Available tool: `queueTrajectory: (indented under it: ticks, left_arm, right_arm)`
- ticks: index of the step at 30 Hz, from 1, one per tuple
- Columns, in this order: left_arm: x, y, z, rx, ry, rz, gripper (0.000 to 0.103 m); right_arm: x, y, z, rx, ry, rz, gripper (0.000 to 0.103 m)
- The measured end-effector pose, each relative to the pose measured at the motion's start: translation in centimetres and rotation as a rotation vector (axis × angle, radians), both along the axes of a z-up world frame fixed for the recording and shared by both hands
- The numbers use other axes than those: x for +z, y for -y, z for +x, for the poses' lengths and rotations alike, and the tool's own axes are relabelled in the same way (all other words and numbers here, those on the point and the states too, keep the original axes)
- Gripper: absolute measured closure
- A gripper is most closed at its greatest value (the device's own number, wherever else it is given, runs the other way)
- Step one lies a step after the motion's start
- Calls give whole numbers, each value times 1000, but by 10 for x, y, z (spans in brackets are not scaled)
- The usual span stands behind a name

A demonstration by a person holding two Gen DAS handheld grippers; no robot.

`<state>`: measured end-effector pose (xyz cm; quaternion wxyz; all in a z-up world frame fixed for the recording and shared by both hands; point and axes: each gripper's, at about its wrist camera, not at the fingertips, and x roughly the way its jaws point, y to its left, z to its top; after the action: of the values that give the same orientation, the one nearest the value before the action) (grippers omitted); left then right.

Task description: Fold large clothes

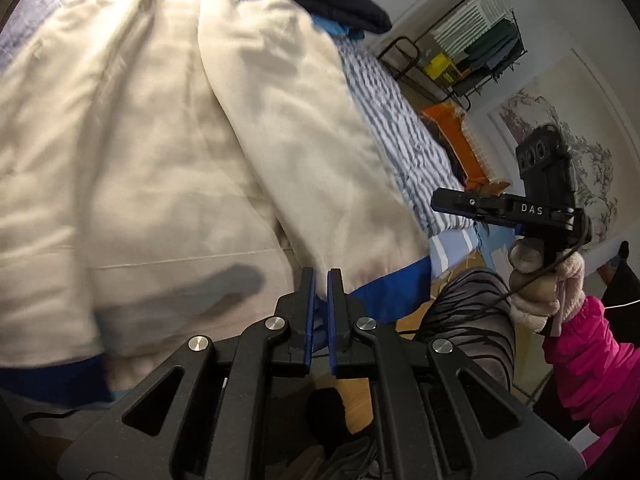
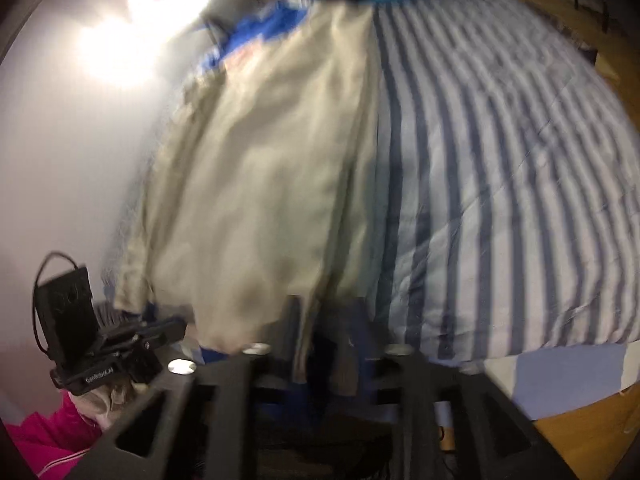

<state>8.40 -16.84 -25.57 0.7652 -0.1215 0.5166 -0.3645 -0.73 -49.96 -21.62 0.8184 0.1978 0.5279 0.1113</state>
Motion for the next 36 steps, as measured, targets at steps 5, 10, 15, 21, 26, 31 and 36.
queueTrajectory:
  ticks: [5, 10, 15, 21, 26, 31, 36]
  left_arm:
    - [18, 17, -4, -34, 63, 6, 102]
    - [14, 66, -4, -122, 62, 22, 101]
    - [2, 122, -7, -190, 45, 69, 82]
    - [-3, 170, -10, -187, 101, 166, 46]
    - [-20, 194, -12, -180, 125, 307, 46]
    - [-27, 207, -25, -207, 230, 396, 46]
    - [-33, 214, -39, -224, 358, 473, 51]
  right_arm:
    - [-1, 41, -22, -111, 20, 75, 65]
    - [12, 65, -45, -161, 80, 111, 65]
    - [25, 80, -64, -186, 129, 115, 65]
    - [35, 103, -81, -250, 178, 143, 64]
    - [37, 124, -90, -295, 191, 158, 64]
    - [39, 131, -91, -305, 211, 172, 64]
    - [40, 126, -84, -285, 220, 172, 64]
